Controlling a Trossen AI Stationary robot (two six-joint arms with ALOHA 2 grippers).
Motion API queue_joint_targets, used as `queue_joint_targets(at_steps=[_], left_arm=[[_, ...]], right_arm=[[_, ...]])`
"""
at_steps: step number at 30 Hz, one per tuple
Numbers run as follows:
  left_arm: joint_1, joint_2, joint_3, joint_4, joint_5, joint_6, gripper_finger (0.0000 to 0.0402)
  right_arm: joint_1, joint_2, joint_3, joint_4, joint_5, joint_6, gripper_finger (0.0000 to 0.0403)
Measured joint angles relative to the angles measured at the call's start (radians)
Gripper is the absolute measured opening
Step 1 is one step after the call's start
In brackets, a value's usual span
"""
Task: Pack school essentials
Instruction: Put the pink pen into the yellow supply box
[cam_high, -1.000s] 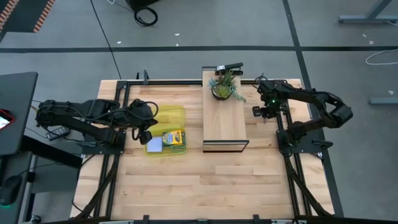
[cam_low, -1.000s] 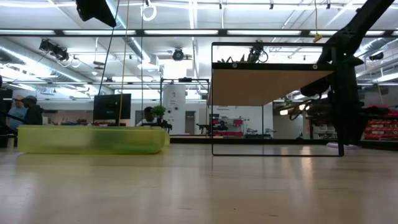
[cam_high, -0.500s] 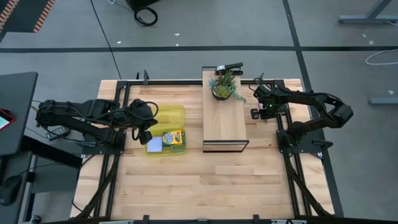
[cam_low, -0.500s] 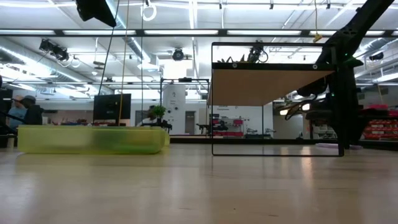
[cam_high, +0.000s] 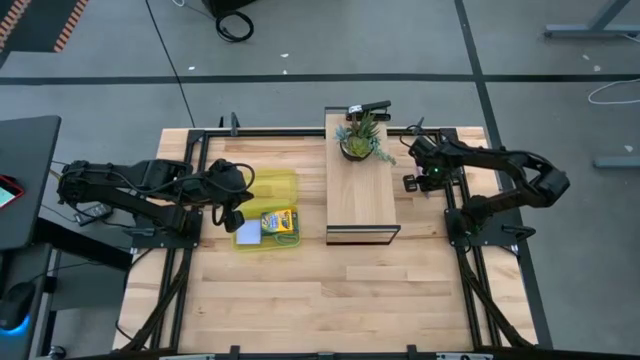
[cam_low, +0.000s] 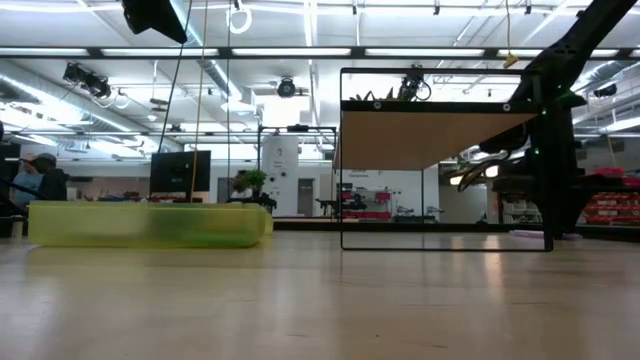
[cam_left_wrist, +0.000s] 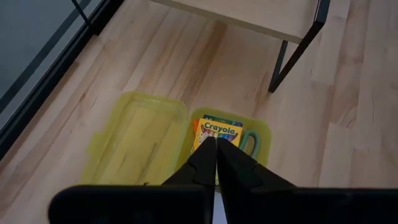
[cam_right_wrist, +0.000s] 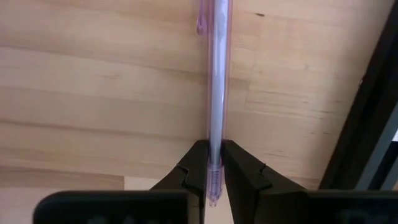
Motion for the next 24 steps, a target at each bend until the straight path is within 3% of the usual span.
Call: queue_joint_targets(at_steps=[16,24], left_arm=[[0.0,0.0,0.0,0.008,0.0,0.025,0.0017],[0.0,0.0,0.0,0.151,0.0,0.001,0.0029]], right_arm=[[0.023,-0.255,0.032,-0.053,-0.033,0.06,0.0046],[0.092,-0.37,0.141,-0.058,0.003,0.11,0.0049]])
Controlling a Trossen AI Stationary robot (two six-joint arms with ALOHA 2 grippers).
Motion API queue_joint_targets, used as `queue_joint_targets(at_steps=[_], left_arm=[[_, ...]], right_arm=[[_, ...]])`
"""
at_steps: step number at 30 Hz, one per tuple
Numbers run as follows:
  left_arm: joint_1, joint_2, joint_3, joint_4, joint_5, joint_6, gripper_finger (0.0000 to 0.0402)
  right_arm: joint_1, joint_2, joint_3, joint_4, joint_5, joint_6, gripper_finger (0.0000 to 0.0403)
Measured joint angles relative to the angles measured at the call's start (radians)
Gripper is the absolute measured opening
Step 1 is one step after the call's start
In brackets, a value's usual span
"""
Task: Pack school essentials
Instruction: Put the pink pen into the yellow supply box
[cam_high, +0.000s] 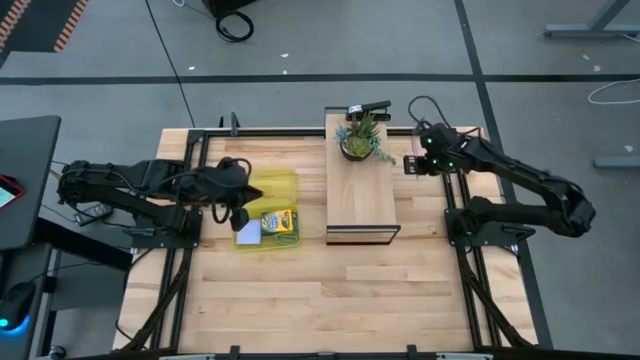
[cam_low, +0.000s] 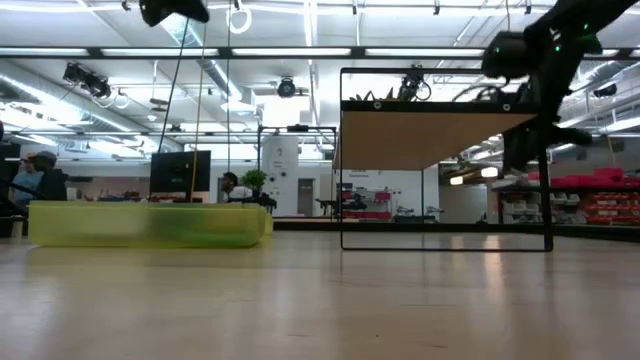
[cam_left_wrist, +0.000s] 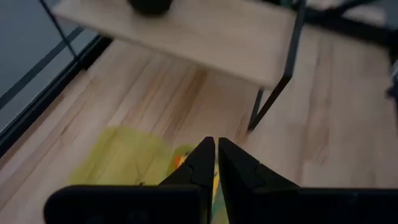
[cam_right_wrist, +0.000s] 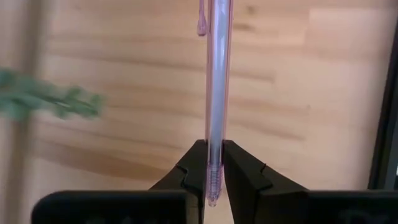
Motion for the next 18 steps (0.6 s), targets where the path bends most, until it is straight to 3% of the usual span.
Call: queue_joint_targets(at_steps=[10,18], left_arm=[[0.0,0.0,0.0,0.289,-0.005,-0.029,0.0031],[0.001,0.02,0.002,0.461,-0.09,-0.065,0.0055]], right_arm=[[0.093,-0.022,0.152,-0.002,0.047,-0.022,0.0051],[0.151,-0.02,0.304,0.002,0.077,-0.097,0.0052]])
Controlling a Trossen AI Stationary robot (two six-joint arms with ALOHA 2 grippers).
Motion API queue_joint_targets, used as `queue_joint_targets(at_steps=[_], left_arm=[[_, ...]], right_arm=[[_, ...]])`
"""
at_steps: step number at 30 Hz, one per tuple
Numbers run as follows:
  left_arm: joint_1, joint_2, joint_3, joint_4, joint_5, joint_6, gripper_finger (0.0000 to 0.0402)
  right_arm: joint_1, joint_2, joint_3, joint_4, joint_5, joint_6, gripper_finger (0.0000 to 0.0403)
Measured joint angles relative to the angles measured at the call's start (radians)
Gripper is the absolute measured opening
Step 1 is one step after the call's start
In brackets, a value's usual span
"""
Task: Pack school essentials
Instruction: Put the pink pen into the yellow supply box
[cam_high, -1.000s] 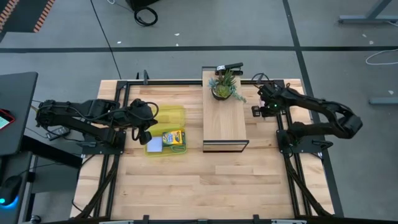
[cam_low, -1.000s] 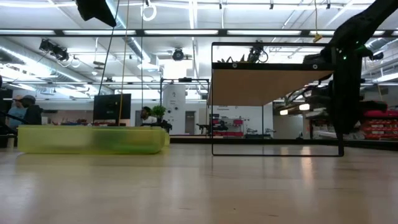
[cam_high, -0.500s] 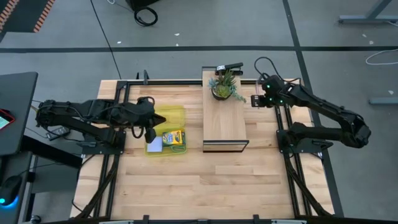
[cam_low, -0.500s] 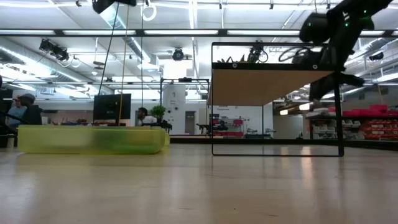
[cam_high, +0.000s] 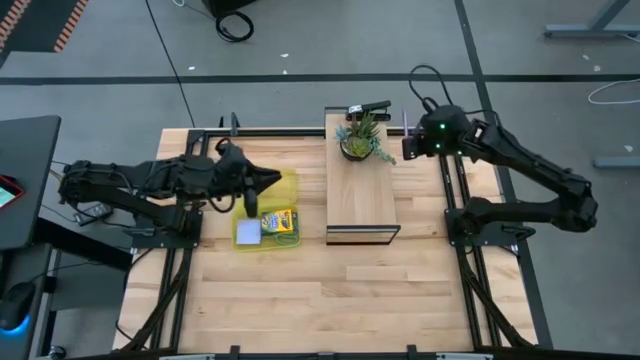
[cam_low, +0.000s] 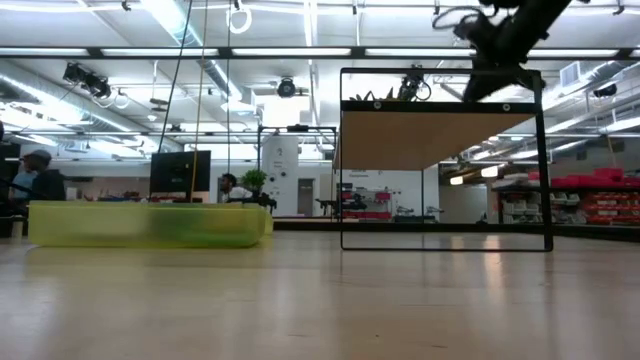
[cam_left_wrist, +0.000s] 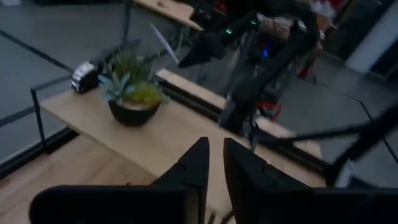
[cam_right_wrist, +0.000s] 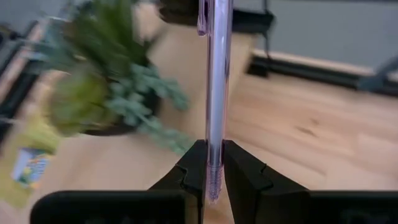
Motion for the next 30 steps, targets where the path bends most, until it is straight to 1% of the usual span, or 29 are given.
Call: queue_joint_targets(at_steps=[4,12,19,22,26,30], left_arm=[[0.023,0.06,0.0,0.083,-0.029,-0.01,0.0071],[0.11,0.198,-0.001,0.243,-0.009,-0.045,0.011],[0.203,0.273,-0.001,0.35,0.105,-0.07,0.0147],[0.239,0.297,-0.001,0.392,0.148,-0.071,0.0163],[0.29,0.322,-0.001,0.441,0.23,-0.075,0.018],[0.334,0.335,-0.001,0.456,0.284,-0.075,0.0191]], right_arm=[[0.038,0.0,0.042,0.05,-0.01,-0.024,0.0052],[0.149,0.031,0.054,0.241,-0.083,-0.039,0.0052],[0.246,0.113,0.054,0.444,-0.174,-0.063,0.0052],[0.268,0.153,0.054,0.516,-0.21,-0.064,0.0052],[0.287,0.208,0.054,0.602,-0.264,-0.066,0.0052],[0.306,0.254,0.054,0.695,-0.302,-0.069,0.0052]])
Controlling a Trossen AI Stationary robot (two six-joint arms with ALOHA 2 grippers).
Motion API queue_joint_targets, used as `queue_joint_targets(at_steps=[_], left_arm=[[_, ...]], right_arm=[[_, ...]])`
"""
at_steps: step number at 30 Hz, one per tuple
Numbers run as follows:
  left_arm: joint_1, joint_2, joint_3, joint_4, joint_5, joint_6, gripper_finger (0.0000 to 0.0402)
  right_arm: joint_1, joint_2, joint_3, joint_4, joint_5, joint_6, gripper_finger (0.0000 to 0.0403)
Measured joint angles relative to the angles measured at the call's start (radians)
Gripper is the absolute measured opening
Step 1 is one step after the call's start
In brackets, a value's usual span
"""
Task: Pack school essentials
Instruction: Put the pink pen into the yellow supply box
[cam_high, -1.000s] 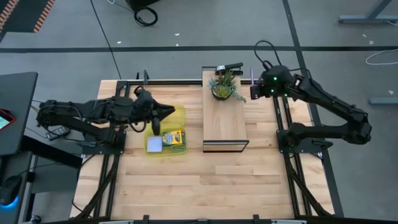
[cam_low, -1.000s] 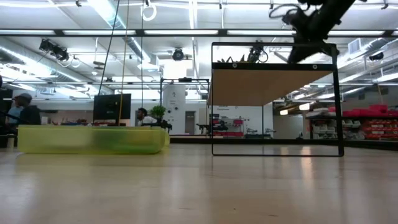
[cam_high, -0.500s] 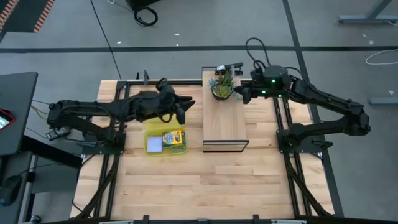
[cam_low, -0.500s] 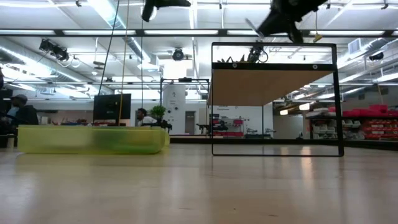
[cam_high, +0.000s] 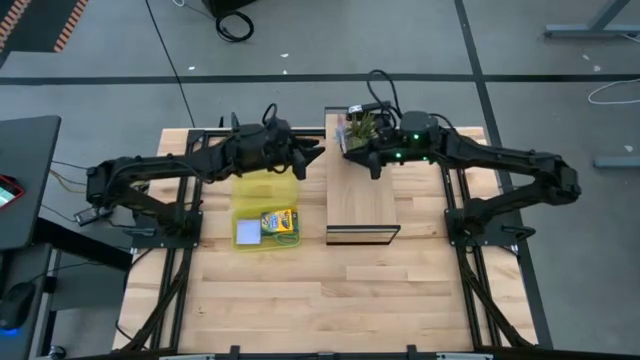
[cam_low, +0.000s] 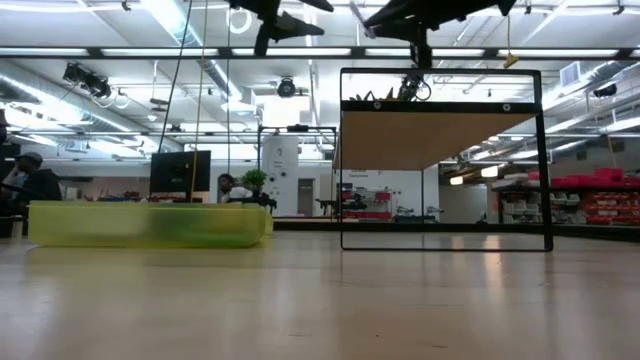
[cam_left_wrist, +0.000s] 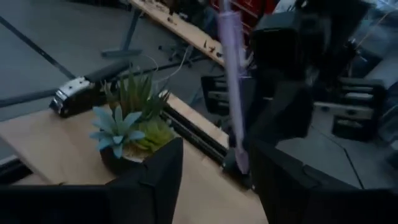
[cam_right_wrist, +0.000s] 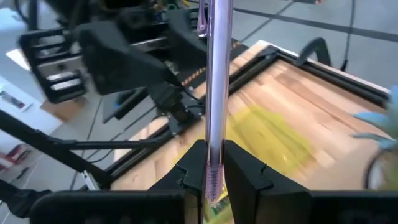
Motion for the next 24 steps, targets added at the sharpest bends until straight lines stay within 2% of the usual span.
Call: queue_joint_targets(at_steps=[4,11,24], left_arm=[[0.037,0.015,-0.001,0.053,0.074,0.0,0.0197],[0.054,0.049,-0.003,0.138,0.147,-0.012,0.0193],[0.048,0.113,-0.001,0.296,0.152,-0.017,0.0167]], right_arm=[[0.012,0.039,0.0,0.066,-0.017,-0.017,0.0052],[0.013,0.087,0.0,0.152,-0.028,-0.022,0.0052],[0.034,0.114,0.0,0.23,-0.032,-0.067,0.0052]])
